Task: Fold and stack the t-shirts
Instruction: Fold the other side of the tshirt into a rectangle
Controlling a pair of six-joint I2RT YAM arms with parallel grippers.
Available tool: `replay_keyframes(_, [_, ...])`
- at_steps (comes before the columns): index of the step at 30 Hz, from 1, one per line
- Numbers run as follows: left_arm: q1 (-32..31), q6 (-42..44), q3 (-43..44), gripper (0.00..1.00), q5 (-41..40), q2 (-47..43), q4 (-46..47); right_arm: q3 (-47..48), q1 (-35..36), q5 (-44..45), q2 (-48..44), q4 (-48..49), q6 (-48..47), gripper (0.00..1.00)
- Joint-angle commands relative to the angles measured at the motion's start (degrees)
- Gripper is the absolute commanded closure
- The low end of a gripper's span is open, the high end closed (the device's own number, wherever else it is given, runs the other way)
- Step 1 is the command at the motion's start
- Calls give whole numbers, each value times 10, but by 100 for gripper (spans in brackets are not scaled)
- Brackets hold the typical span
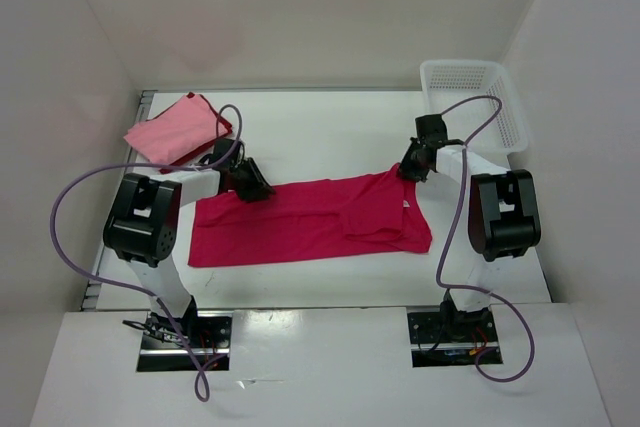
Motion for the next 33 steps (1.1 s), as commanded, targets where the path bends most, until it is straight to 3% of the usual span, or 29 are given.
replay_keyframes(1, [15, 14, -16, 63, -4, 3, 15, 10, -3, 29, -5, 31, -3, 77])
replay_keyframes(7, [32, 9, -27, 63, -10, -14, 15, -1, -9, 44, -26, 25, -3, 94])
replay_keyframes(10, [43, 9, -32, 63, -10, -14, 15, -1, -20, 51, -26, 4, -3, 95])
replay_keyframes(20, [67, -9, -61, 63, 1, -25, 20, -30, -25, 56, -4, -24, 9, 78])
replay_keyframes(22, [67, -9, -61, 63, 8, -40, 20, -30, -25, 56, -4, -24, 9, 68])
replay_keyframes(27, [67, -14, -49, 63, 14, -102, 12, -17, -25, 29, -55, -40, 4, 55])
replay_keyframes(33, [67, 7, -56, 63, 8, -172, -15, -22, -25, -13, -140, -74, 4, 48])
